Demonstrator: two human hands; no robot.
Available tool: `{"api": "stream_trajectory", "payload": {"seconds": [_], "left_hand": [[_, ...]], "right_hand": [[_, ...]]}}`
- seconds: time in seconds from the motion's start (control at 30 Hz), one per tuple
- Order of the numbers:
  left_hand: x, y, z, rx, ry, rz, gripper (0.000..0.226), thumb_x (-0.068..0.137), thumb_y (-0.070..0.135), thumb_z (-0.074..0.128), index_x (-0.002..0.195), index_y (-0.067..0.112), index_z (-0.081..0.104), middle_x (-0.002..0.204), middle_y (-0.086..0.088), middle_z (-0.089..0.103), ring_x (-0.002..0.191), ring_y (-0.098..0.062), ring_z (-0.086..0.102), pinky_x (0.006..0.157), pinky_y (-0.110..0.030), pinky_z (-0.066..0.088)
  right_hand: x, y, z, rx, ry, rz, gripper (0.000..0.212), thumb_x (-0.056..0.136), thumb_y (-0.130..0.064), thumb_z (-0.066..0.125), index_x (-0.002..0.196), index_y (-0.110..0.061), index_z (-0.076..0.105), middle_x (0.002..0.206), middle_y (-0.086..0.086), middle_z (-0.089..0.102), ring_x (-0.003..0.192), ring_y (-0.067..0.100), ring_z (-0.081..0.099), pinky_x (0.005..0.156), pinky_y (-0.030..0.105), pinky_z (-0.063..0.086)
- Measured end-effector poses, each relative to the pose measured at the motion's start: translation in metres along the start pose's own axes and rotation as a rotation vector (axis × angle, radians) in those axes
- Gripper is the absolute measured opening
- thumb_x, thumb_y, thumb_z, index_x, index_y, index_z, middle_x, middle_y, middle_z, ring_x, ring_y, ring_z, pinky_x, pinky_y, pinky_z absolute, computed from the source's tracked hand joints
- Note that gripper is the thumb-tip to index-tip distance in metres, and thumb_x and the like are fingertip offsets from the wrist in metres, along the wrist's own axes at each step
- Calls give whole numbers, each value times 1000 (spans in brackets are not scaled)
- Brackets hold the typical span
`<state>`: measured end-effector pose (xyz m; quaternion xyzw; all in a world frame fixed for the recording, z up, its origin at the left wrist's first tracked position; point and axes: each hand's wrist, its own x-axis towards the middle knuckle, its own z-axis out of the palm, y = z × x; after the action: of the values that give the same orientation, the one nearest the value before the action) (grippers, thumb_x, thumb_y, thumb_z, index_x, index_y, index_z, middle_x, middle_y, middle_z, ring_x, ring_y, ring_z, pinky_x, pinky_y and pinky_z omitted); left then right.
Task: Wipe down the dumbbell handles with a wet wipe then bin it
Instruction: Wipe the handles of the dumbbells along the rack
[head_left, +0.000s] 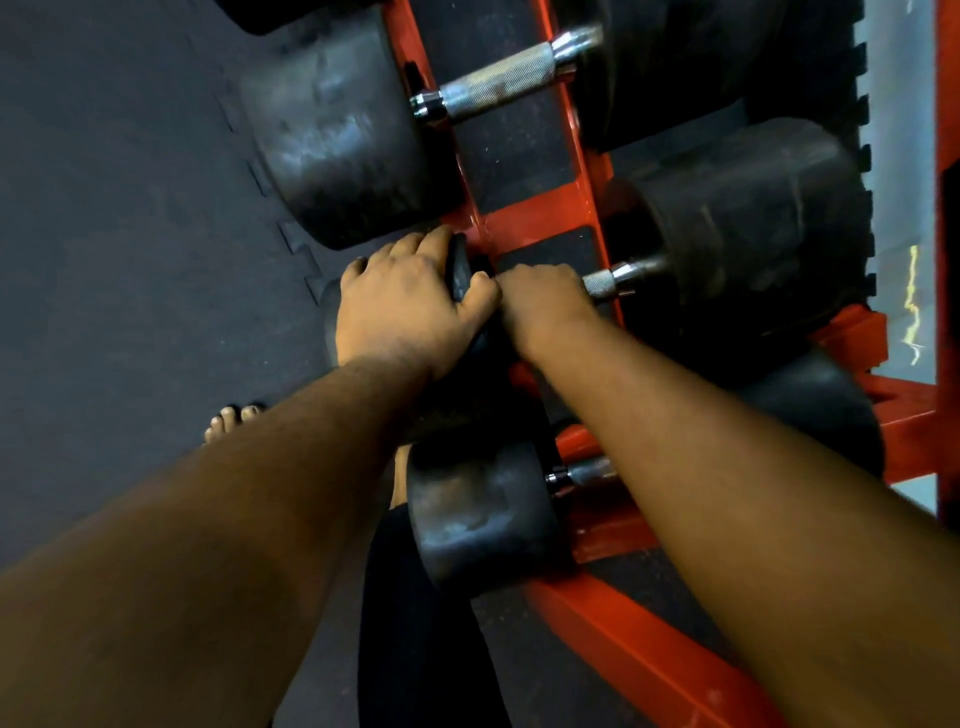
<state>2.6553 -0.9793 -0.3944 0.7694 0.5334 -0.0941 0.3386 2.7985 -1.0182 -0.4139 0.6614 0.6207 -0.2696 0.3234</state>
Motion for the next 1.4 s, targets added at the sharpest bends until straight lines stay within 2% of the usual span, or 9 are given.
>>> {"api": "stream_trajectory", "payload": {"seconds": [0.07, 0.13, 0.33, 0.57, 0.77, 0.87, 1.0, 1.27, 1.4], "left_hand": [[0, 1, -1, -2, 3, 1, 69, 86, 62, 35, 143, 26, 54, 138, -9, 63, 127, -32, 56, 106, -45, 37], [0, 1, -2, -3, -1, 4, 69, 86, 61, 35, 142, 26, 55, 137, -9, 63, 126, -32, 56, 105, -45, 37], [-1, 0, 0, -3, 5, -2, 72, 85, 64, 31, 142, 26, 55, 138, -6, 63, 127, -30, 56, 107, -45, 37], [-1, 4, -3, -7, -3, -5, 67, 87, 59, 38, 140, 23, 57, 137, -9, 64, 126, -32, 57, 105, -44, 37], [0, 2, -1, -8, -7, -4, 74, 85, 62, 32, 144, 23, 54, 141, -8, 62, 129, -31, 55, 108, -45, 37], [1, 1, 1, 3, -1, -1, 75, 85, 62, 32, 145, 23, 54, 141, -8, 62, 129, -31, 55, 107, -46, 37], [0, 2, 0, -4, 4, 3, 75, 83, 62, 32, 143, 23, 55, 139, -10, 63, 127, -33, 57, 105, -47, 38], [-1, 0, -1, 2, -3, -2, 76, 84, 63, 31, 144, 23, 54, 139, -8, 63, 128, -31, 55, 107, -46, 37], [0, 1, 0, 11, -21, -3, 78, 84, 64, 31, 147, 23, 52, 143, -8, 60, 131, -31, 54, 108, -46, 36]], "right_hand": [[14, 5, -21, 68, -243, -47, 23, 90, -27, 63, 111, -19, 69, 116, 7, 70, 109, 29, 67, 79, 33, 46], [11, 4, -23, 41, -234, -57, 20, 91, -30, 62, 107, -21, 68, 114, 5, 70, 108, 28, 66, 86, 37, 44], [-42, -8, 50, -77, 406, 49, 34, 91, -19, 49, 125, -15, 56, 109, 7, 56, 107, 30, 53, 119, 49, 22], [9, 9, -17, -4, -185, -86, 16, 92, -26, 61, 106, -22, 68, 110, 4, 71, 104, 29, 68, 75, 34, 44], [-39, 6, 49, -88, 402, 6, 32, 91, -19, 44, 118, -17, 60, 103, 5, 58, 102, 29, 56, 114, 46, 27], [-27, 2, 27, -98, 311, 42, 28, 94, -19, 43, 111, -22, 65, 104, 3, 65, 101, 27, 61, 104, 43, 39], [6, 10, -21, -19, -198, -84, 22, 91, -23, 63, 112, -20, 68, 117, 6, 69, 109, 28, 67, 81, 35, 45], [-38, 2, 45, -84, 409, 14, 29, 91, -19, 39, 112, -18, 60, 102, 5, 59, 100, 30, 55, 110, 47, 31], [1, 4, 3, -3, 6, -29, 21, 96, -22, 51, 105, -20, 69, 109, 5, 71, 104, 29, 67, 83, 36, 45]]}}
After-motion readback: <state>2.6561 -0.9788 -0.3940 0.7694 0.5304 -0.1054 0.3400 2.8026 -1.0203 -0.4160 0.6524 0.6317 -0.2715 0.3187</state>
